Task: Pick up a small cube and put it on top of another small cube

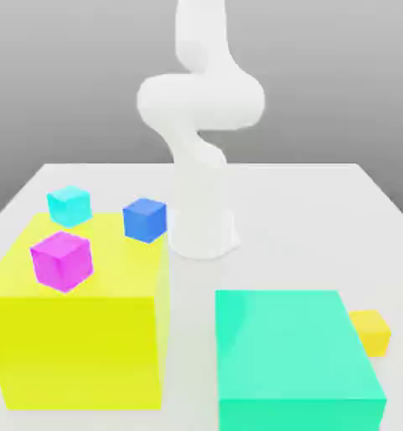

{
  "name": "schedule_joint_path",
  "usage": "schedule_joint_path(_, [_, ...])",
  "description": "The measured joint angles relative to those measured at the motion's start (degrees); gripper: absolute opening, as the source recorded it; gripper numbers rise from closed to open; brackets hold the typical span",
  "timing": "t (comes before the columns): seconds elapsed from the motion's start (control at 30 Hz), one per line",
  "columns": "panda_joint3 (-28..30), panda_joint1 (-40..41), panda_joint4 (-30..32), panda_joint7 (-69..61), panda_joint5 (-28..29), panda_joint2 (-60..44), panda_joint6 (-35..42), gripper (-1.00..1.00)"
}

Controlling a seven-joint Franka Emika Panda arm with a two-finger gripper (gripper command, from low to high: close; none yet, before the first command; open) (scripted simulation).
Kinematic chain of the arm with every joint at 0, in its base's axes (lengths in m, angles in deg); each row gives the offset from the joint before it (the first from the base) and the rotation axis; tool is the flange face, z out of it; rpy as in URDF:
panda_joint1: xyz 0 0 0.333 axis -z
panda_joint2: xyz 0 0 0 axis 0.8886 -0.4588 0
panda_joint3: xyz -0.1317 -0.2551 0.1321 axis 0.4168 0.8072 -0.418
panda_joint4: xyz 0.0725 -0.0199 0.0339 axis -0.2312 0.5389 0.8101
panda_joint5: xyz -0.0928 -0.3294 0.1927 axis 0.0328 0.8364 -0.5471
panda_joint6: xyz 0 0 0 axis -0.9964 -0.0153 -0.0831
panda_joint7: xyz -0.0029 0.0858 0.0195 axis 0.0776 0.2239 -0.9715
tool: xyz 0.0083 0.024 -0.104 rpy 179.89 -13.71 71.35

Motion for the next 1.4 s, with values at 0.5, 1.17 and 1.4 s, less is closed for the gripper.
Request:
schedule_joint_path(0.5, [-3.1,-20.8,10.9,-35.6,-3.8,-31.5,-15.6,0.0])
schedule_joint_path(1.17, [-3.8,-31.1,14.8,-45.9,6.9,-60.9,-34.1,-1.0])
schedule_joint_path(1.4, [-5.5,-29.3,16.5,-48.9,3.3,-49.3,-24.4,-1.0])
